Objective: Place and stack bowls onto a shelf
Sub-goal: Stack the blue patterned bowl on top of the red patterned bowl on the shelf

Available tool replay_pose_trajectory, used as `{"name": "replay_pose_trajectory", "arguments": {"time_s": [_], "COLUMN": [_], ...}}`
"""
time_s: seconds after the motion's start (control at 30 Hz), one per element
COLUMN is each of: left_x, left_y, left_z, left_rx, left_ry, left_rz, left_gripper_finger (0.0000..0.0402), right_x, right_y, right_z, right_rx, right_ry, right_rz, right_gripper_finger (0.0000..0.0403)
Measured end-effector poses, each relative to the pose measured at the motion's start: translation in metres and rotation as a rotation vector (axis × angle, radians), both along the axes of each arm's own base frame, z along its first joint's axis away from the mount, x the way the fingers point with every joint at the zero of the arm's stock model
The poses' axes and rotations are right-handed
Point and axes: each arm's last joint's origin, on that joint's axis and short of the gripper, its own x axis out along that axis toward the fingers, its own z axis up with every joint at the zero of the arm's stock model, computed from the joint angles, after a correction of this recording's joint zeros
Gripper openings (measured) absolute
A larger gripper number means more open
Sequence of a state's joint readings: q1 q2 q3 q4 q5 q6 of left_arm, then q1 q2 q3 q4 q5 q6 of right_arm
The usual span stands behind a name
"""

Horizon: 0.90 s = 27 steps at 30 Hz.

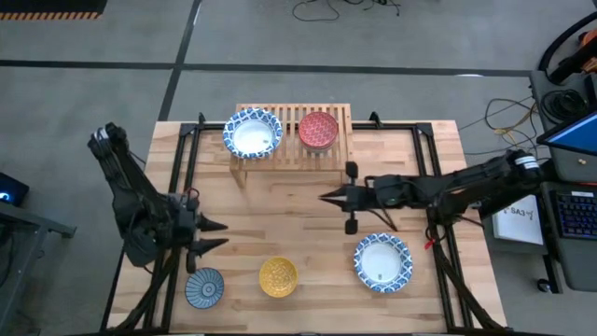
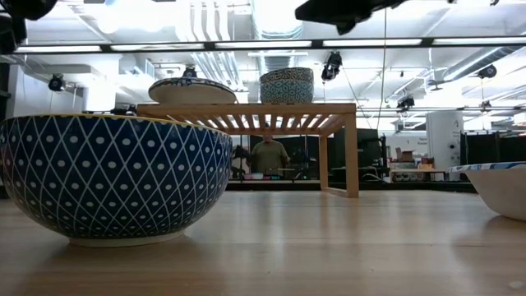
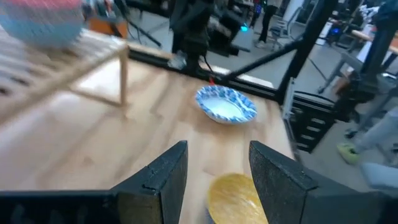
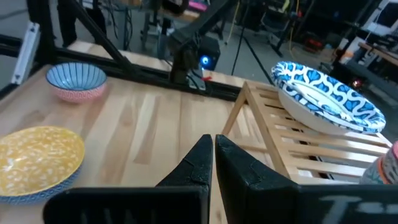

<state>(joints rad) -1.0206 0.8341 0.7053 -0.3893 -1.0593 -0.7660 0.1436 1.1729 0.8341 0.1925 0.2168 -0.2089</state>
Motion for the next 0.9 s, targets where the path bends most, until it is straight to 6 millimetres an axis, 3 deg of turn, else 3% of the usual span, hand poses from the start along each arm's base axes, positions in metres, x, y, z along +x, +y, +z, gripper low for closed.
{"name": "replay_pose_trajectory", "arguments": {"time_s": [0.2, 0.47, 0.67, 0.8, 0.9], "left_x": [0.012, 0.035, 0.043, 0.043, 0.048], "left_y": [-0.002, 0.02, 0.026, 0.017, 0.008], "left_z": [-0.008, -0.013, -0.043, -0.065, -0.076], "left_rx": [-0.088, -0.186, -0.439, -0.599, -0.664], "left_ry": [0.056, 0.202, 0.621, 0.946, 1.089], "left_rz": [0.014, -0.003, -0.044, -0.032, -0.06], "left_gripper_finger": [0.0149, 0.0137, 0.0124, 0.0112, 0.0102], "right_x": [-0.019, -0.028, -0.025, -0.025, -0.024], "right_y": [0.004, 0.011, 0.011, 0.012, 0.012], "right_z": [-0.007, -0.015, -0.017, -0.017, -0.019], "right_rx": [-0.006, 0.002, 0.005, 0.0, 0.0], "right_ry": [-0.033, -0.049, -0.043, -0.047, -0.043], "right_rz": [0.029, 0.069, 0.065, 0.066, 0.066], "right_gripper_finger": [0.0009, 0.0009, 0.0009, 0.0009, 0.0009]}}
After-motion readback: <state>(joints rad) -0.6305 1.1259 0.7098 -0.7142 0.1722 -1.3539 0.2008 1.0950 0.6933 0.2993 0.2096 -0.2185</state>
